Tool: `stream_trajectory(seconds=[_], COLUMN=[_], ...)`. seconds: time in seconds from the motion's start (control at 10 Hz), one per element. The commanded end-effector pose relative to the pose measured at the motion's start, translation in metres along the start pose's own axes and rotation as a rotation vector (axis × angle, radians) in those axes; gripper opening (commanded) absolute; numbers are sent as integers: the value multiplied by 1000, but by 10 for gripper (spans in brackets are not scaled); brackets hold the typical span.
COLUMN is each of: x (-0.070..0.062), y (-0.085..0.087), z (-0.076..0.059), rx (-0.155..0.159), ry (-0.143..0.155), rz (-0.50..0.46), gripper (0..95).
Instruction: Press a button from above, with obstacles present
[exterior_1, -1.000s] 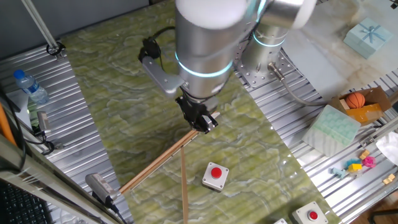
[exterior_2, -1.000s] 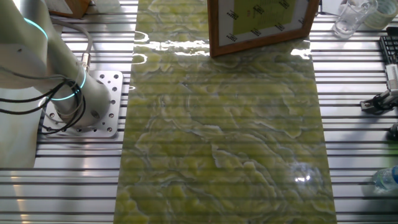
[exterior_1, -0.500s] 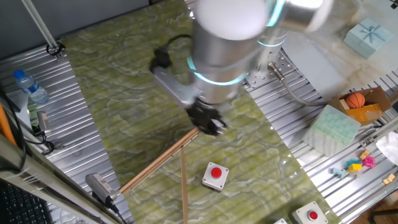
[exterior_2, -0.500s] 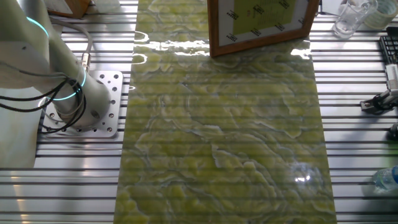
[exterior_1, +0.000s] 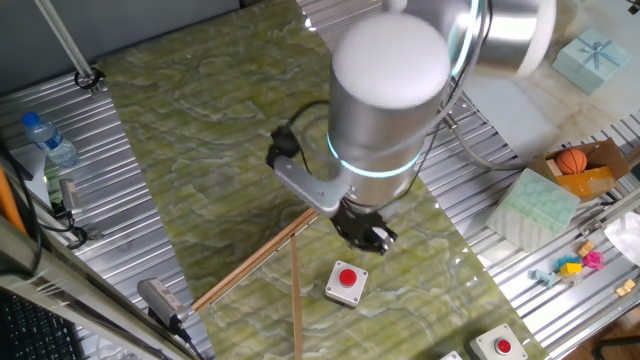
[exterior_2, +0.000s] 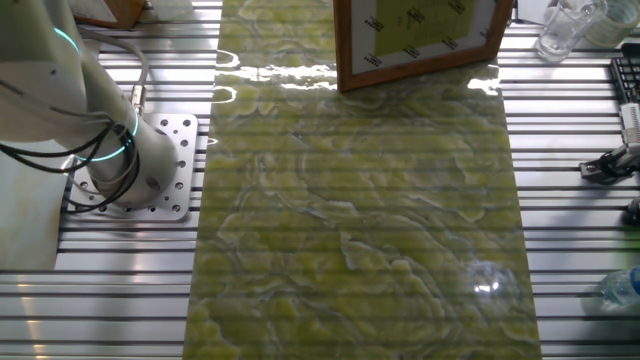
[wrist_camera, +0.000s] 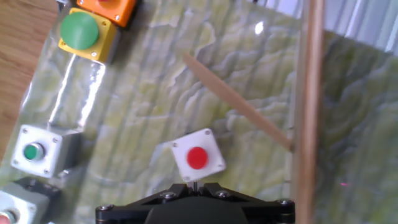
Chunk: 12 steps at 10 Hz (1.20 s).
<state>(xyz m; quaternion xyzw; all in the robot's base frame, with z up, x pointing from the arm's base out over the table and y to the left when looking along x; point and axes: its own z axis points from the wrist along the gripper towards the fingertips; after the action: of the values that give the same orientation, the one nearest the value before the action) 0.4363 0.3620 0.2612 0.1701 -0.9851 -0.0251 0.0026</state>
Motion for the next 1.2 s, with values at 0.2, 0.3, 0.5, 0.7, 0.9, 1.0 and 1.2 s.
stream_trajectory(seconds=[0.2, 0.3, 0.5, 0.7, 0.9, 1.0, 1.2], x=[1, 1, 2, 2, 2, 2, 2], y=[21, 22, 21, 21, 21, 21, 20], z=[25, 29, 36, 36, 36, 36, 36], rx=[39, 43, 46, 41, 52, 69, 67], ry=[-2, 1, -3, 1, 38, 43, 35], rz=[53, 53, 58, 74, 84, 69, 65], gripper=[0, 0, 0, 0, 0, 0, 0])
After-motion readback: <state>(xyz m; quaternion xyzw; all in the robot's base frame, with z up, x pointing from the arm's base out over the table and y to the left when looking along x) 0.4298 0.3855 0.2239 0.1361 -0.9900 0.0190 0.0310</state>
